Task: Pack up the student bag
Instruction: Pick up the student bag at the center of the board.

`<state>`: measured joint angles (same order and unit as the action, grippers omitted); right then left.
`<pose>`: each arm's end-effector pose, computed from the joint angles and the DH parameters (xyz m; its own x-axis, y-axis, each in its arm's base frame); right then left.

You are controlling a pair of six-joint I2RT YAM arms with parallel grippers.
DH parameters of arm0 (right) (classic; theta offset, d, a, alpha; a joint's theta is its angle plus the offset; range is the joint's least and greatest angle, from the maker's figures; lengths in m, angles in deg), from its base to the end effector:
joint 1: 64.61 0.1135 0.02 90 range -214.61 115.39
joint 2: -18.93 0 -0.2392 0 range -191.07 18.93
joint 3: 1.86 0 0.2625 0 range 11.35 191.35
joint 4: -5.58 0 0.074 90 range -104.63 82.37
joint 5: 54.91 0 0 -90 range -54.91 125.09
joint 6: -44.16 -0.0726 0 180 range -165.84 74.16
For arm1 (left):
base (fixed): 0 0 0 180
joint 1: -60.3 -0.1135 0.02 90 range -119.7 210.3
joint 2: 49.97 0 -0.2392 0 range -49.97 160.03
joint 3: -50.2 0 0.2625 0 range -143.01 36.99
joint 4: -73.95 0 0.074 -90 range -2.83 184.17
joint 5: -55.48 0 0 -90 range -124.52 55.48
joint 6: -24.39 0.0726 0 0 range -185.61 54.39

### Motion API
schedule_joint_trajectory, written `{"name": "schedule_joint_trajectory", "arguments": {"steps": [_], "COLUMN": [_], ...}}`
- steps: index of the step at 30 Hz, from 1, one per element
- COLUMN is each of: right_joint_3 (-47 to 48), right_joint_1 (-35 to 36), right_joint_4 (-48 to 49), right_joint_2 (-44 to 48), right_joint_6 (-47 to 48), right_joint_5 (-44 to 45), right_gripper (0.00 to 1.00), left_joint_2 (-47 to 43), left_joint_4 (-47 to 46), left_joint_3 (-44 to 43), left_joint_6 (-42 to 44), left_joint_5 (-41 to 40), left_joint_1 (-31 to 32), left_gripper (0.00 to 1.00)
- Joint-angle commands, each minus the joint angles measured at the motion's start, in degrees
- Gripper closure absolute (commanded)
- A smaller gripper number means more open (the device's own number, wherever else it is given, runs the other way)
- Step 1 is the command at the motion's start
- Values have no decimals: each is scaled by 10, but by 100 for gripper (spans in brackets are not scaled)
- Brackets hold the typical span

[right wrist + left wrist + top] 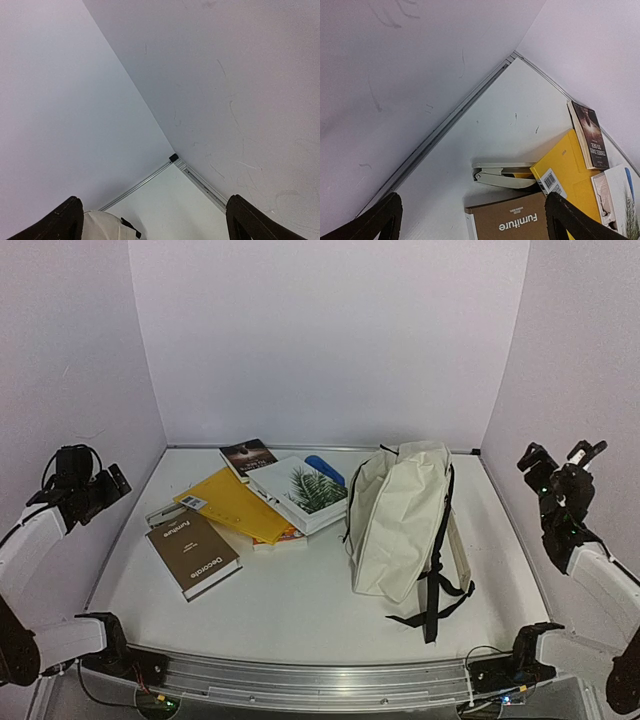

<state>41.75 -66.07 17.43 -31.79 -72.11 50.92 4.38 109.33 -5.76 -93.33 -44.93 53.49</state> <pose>0.2718 -0.0267 0.2781 0.2052 0.4207 -0.8837 0.2291 0.8572 0.4613 0.2604 0.0443 0.2344 -0.3650 -0.5043 -0.7826 -0.4920 0.8181 -0.2978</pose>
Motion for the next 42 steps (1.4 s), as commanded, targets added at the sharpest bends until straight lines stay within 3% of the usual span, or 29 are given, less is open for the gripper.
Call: {"name": "schedule_joint_trajectory", "arguments": {"steps": [1, 5, 9, 13, 19, 23, 30, 39, 42], "right_joint_3": [29, 76, 132, 213, 312, 359, 409, 386, 378], "right_joint_1": [1, 1, 1, 1, 1, 20, 100, 136, 136], "right_joint_4": [-35, -89, -155, -264, -351, -362, -391, -407, -406], "right_joint_2": [16, -14, -46, -95, -165, -229, -307, -346, -349], "right_joint_6": [-42, -46, -43, -58, -87, -111, -120, -134, -133], "right_joint_5": [-8, -37, -82, -124, -287, -416, -417, -405, -415], "right_gripper": [2, 2, 2, 2, 2, 2, 2, 24, 40], "left_joint_2": [14, 52, 58, 69, 71, 99, 83, 88, 96], "left_joint_4": [106, 180, 152, 153, 60, 79, 77, 76, 76], "left_joint_3": [-130, -222, -245, -268, -227, -229, -190, -186, -186], "left_joint_6": [-8, 38, 139, 129, 116, 143, 154, 156, 157], "left_joint_5": [0, 12, 130, 196, 213, 238, 261, 276, 275], "left_joint_1": [-3, -3, -3, -2, -2, -2, -2, -2, -2], "left_gripper": [0, 0, 0, 0, 0, 0, 0, 0, 0]}}
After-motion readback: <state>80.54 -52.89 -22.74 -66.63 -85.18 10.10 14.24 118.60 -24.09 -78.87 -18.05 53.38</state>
